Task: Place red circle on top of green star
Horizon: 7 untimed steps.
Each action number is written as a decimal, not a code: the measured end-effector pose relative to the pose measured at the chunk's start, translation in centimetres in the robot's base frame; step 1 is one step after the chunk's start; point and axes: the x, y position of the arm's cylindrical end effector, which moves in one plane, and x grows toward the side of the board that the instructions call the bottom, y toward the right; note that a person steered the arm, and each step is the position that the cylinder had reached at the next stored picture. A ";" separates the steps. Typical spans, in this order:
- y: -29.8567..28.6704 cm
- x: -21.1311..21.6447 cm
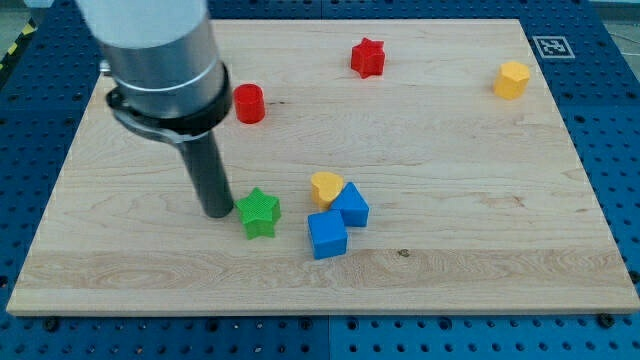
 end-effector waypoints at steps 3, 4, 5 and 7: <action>2.8 -1.1; -0.8 -7.3; -2.3 -11.7; -2.0 -16.5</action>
